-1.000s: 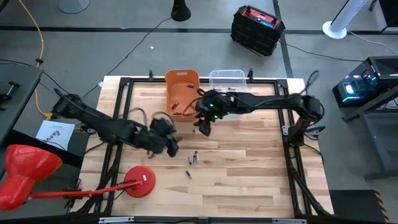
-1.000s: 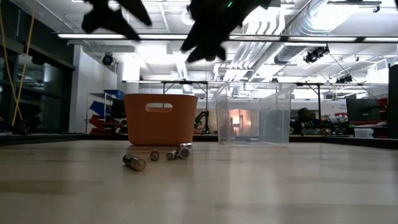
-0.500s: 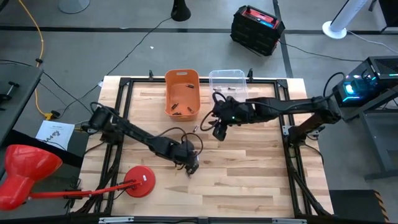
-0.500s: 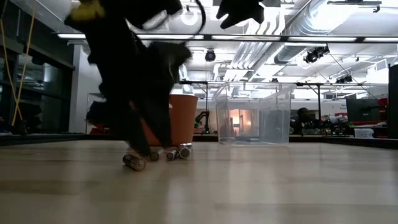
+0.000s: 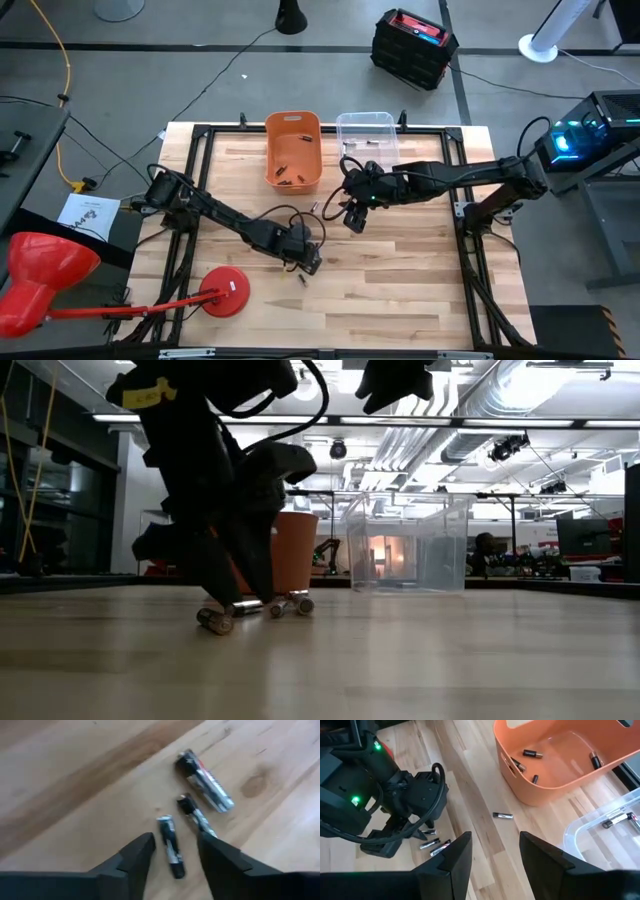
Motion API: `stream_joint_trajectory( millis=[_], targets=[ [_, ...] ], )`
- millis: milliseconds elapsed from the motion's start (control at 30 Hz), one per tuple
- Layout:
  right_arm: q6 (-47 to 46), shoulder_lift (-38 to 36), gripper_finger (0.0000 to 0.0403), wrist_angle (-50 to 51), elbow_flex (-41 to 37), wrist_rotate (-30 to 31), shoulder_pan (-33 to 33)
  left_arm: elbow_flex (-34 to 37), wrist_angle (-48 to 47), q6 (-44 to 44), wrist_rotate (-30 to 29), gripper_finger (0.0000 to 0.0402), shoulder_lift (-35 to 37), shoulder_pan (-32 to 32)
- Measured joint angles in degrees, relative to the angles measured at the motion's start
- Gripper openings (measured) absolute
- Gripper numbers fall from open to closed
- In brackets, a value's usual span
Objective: Sort batteries
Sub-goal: Put the silver battery into the transparent bin
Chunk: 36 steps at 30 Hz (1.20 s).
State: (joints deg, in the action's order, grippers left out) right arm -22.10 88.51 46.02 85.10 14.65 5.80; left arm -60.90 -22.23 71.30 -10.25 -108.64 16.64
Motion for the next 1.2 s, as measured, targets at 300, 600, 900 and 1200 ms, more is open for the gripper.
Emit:
stream_joint_trajectory(
  millis=[300, 600, 900, 1200],
  targets=[
    [1.43, 0.02, 0.0158, 0.04, 0.00, 0.42, -0.02, 0.13, -2.80, -5.73, -1.44, 0.0019, 0.09, -0.08],
    [1.57, -2.12, 0.0158, -0.18, 0.00, 0.15, -0.02, 0.43, -9.98, -14.57, -10.09, 0.0002, 14.88, -0.70],
    [-1.57, -10.14, 0.0158, -0.76, 0.00, 4.49, -0.02, 0.39, 3.35, -33.19, -14.29, 0.0002, 23.18, -6.61],
    [-14.60, -8.12, 0.0158, 5.37, -3.59, 3.59, 2.62, 0.39, 2.42, -34.39, -2.36, 0.0000, 18.09, -8.47]
  ],
)
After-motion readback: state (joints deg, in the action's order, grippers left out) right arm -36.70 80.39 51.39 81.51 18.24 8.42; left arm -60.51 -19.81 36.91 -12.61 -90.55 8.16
